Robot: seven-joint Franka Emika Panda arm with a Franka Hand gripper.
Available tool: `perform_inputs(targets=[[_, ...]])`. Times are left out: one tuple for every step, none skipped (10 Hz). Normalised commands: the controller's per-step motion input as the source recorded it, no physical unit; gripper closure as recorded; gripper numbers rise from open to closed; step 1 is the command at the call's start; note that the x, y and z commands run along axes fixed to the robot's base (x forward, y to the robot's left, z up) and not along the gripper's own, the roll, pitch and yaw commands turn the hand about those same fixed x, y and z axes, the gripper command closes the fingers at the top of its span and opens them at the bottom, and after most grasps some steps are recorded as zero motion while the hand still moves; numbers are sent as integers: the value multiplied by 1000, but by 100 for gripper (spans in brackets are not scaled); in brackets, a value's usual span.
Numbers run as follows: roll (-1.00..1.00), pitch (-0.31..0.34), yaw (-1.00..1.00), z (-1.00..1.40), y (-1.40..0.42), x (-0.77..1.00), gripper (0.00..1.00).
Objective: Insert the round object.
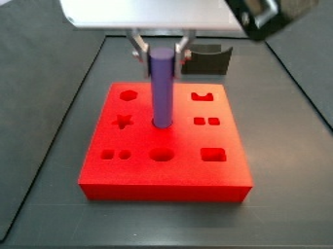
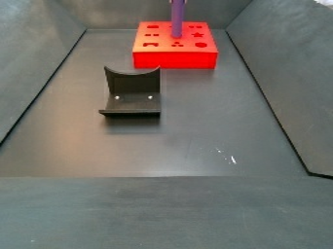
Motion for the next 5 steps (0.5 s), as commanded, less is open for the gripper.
perform_inputs(targets=[[166,3,0,-503,63,143,100],[209,23,0,-454,0,6,100],[156,13,0,-417,0,0,100],[41,0,0,-274,0,-6,100],[0,0,0,0,0,0,100]])
